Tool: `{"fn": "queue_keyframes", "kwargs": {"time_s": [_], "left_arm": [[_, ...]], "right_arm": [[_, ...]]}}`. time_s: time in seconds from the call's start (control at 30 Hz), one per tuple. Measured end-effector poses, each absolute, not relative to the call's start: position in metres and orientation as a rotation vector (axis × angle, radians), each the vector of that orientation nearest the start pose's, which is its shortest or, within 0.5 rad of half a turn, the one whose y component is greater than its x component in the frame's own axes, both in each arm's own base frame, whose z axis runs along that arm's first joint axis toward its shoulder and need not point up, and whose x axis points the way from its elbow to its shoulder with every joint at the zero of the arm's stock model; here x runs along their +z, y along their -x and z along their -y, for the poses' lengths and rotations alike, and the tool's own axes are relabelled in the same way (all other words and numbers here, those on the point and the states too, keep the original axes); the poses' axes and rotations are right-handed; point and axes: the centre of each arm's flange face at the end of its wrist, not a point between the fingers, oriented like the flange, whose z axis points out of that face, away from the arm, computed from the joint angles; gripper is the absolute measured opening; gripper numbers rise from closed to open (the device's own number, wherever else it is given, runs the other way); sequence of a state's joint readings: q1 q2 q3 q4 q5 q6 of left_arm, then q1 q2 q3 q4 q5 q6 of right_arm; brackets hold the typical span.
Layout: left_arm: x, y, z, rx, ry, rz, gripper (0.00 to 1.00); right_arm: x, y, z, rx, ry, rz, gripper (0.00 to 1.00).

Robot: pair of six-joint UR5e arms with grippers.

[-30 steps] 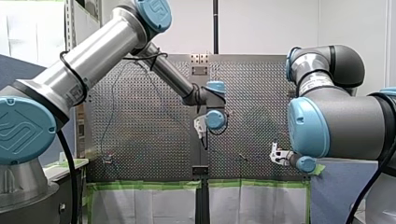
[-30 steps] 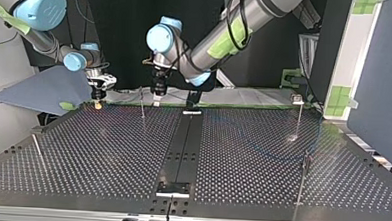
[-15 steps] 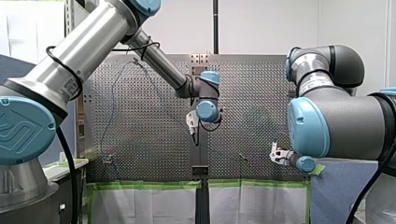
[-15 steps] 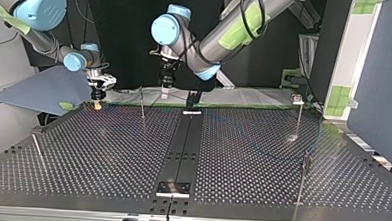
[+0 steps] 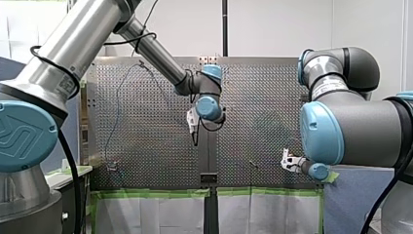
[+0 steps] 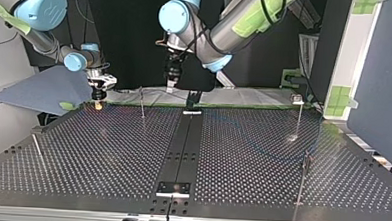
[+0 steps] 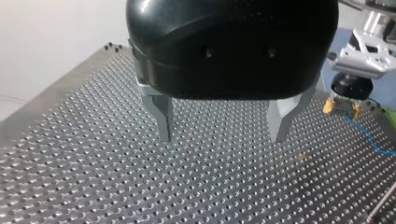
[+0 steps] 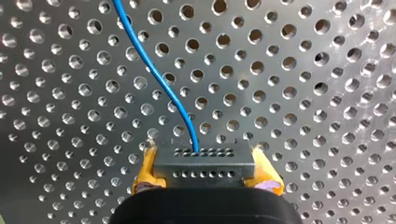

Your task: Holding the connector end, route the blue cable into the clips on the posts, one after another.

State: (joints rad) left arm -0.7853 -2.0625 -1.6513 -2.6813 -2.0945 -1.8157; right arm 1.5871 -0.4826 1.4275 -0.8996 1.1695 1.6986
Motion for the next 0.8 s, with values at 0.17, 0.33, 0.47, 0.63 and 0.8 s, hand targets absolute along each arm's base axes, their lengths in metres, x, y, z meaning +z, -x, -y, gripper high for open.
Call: {"fn": "queue_keyframes", "kwargs": {"time_s": [0.17, 0.33, 0.47, 0.63, 0.8], "left_arm": [[0.226, -0.353, 0.479, -0.386, -0.027, -1.667, 1.00], [0.238, -0.346, 0.468, -0.449, 0.029, -1.634, 1.00], [0.248, -0.341, 0.456, -0.485, 0.092, -1.599, 1.00], [0.260, -0.333, 0.437, -0.514, 0.189, -1.543, 1.00], [0.269, -0.322, 0.423, -0.516, 0.216, -1.512, 1.00]], "right_arm": [[-0.062, -0.185, 0.690, 1.583, -1.507, 1.137, 0.00], [-0.062, -0.187, 0.689, 1.584, -1.510, 1.134, 0.00], [-0.062, -0.188, 0.689, 1.586, -1.509, 1.131, 0.00], [-0.061, -0.189, 0.690, 1.597, -1.502, 1.126, 0.00], [-0.061, -0.191, 0.690, 1.605, -1.499, 1.126, 0.00]]}}
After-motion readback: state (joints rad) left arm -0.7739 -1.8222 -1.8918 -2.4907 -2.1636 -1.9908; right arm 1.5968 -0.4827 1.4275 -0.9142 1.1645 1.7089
